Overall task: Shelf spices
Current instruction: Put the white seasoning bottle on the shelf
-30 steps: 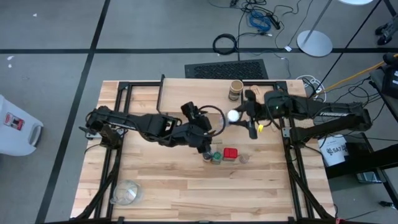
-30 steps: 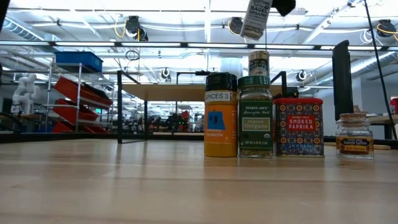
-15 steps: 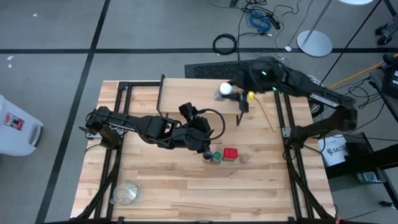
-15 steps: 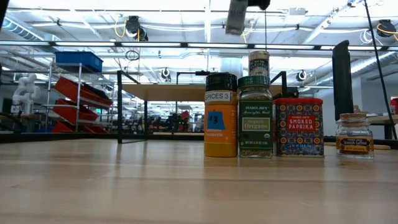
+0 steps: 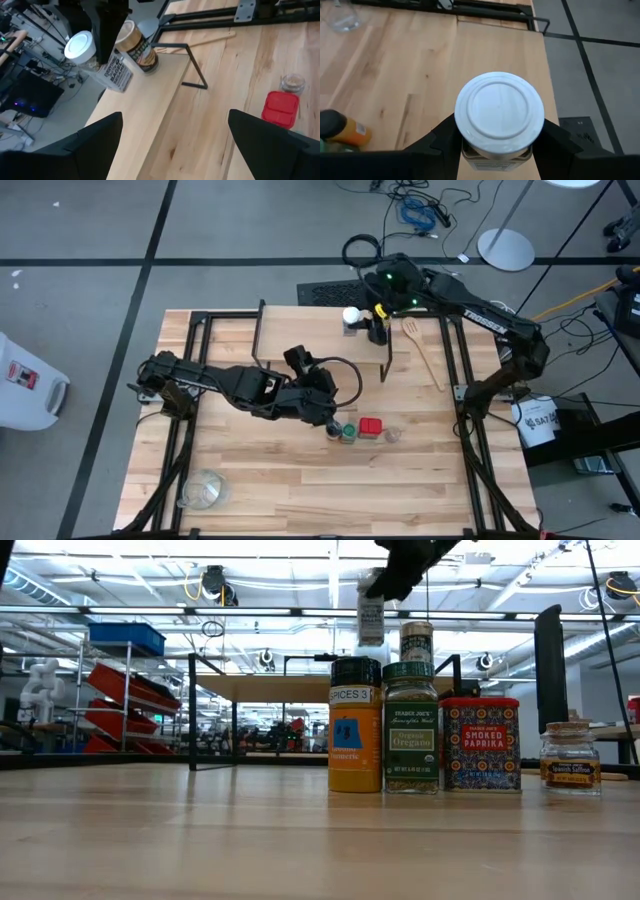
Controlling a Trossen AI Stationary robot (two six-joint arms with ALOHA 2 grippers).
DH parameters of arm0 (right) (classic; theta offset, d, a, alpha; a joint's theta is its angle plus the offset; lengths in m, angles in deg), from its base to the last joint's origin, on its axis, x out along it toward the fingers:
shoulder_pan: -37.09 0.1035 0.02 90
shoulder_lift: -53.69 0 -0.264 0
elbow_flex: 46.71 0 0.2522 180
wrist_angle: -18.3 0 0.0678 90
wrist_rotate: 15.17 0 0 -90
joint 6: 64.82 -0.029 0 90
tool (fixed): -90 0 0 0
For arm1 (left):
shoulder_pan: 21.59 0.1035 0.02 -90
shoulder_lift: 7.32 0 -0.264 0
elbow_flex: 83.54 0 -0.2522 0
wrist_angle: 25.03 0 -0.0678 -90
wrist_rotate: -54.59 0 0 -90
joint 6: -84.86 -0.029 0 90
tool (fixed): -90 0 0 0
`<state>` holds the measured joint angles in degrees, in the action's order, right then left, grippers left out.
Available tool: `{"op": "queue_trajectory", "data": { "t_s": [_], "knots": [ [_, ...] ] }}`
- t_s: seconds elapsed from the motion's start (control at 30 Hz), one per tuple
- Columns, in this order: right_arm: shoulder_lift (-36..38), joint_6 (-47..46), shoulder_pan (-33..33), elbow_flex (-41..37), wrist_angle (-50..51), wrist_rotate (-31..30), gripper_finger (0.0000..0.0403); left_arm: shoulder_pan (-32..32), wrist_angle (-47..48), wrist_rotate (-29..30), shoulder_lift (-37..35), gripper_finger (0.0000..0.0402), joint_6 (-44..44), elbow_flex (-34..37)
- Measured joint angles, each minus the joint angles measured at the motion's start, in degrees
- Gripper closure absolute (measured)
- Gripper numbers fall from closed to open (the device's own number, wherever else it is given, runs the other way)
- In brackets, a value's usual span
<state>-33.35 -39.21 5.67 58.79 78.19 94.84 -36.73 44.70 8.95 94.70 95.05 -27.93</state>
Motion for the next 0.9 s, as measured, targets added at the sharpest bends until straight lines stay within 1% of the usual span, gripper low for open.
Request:
{"op": "queue_trajectory", "data": {
  "t_s": [0.1, 0.23, 0.57, 0.77, 0.9],
  "knots": [
    [-0.09, 1.21, -1.02, 0.00, 1.07, 0.07, 0.0223, -0.02, 0.88, 0.02, 0.00, 0.0029, 0.08, 0.02],
    [-0.07, 1.18, -2.05, 0.09, 2.88, 2.70, 0.0223, -0.02, 1.48, 0.04, 0.02, 0.0029, 1.29, 0.48],
    [-0.09, 0.72, -2.27, 0.09, 3.41, 2.79, 0.0223, -0.02, 2.18, 0.09, 0.02, 0.0029, 1.50, 0.49],
    [-2.34, -0.30, -2.66, -0.04, 1.87, 2.58, 0.0222, -0.02, 2.12, 0.09, 0.02, 0.0029, 1.49, 0.48],
    [-4.31, -0.82, -2.64, -0.09, 2.58, 2.49, 0.0222, -0.02, 2.17, 0.09, 0.02, 0.0029, 1.49, 0.50]
  ]
}}
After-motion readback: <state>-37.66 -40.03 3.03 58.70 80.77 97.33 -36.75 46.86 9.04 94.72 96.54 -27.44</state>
